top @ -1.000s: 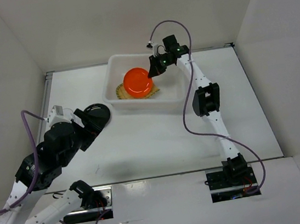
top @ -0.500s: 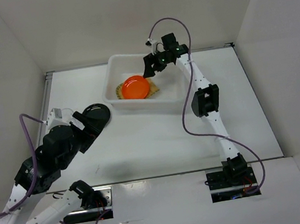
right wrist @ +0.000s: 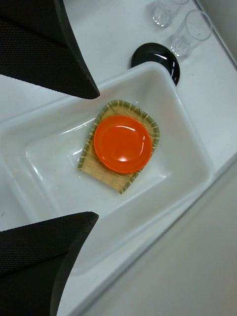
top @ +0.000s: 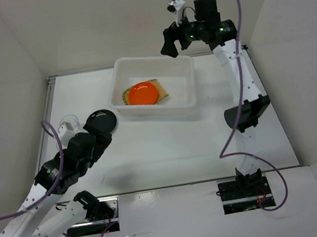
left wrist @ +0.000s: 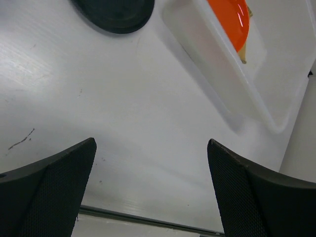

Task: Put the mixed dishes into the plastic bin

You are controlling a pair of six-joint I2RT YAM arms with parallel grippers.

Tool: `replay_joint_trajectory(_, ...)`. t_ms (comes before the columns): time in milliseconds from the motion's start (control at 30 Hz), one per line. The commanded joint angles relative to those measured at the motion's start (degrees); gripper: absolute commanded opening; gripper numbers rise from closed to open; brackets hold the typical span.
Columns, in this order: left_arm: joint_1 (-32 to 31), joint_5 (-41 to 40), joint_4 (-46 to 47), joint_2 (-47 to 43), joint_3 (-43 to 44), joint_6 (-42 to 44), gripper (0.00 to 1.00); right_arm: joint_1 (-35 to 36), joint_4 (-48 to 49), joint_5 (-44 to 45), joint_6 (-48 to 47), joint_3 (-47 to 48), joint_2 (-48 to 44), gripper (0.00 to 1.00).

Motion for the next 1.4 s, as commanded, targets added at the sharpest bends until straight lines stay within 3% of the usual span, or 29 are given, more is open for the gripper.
replay_joint_trajectory(0,0.4,-3.5,1.7,-6.2,-7.5,-10.0,0.99,-0.8,-4.8,3.1,-6.1,-5.7,-8.9,0.99)
replay_joint_trajectory(67,0.4,-5.1,0.9,-10.4,-11.4,-15.8,0.99,-2.4,-6.3,5.1,-6.6,-8.7,-13.1,0.99)
replay_joint_trajectory(167,0.4,-6.7,6.5,-15.8,-17.9,-16.6,0.99,-4.3,-8.3,7.7,-7.3,-13.9,-17.1,0.99)
replay_joint_trajectory(267,0.4,-7.2,8.2,-15.9,-22.1,-21.2,0.99,-5.0,-10.2,10.1,-7.9,-15.7,-19.8,0.99)
replay_joint_trajectory(467,0.9,-7.1,18.3,-17.0,-28.7,-21.9,0.99,-5.6,-10.2,14.1,-8.4,-23.0,-26.1,0.99)
replay_joint_trajectory(700,3.8,-6.0,20.2,-14.4,-29.3,-18.4,0.99,-5.6,-11.2,12.3,-7.9,-21.8,-26.3,0.99)
replay_joint_trajectory(1000,8.6,5.2,30.8,-19.4,-35.7,-13.2,0.99,-5.6,-12.3,8.4,-8.4,-18.4,-22.8,0.99)
replay_joint_trajectory(1100,11.4,6.8,33.0,-21.0,-35.1,-7.3,0.99,-5.6,-13.5,7.0,-9.0,-17.0,-22.2,0.99)
replay_joint_trajectory(1233,15.2,17.1,40.7,-19.6,-36.7,-3.0,0.99,-5.6,-14.7,5.1,-9.0,-16.2,-21.6,0.99)
replay_joint_trajectory(1367,23.9,27.2,44.6,-18.4,-37.2,1.3,0.99,-5.6,-14.7,4.5,-9.0,-15.7,-21.1,0.99)
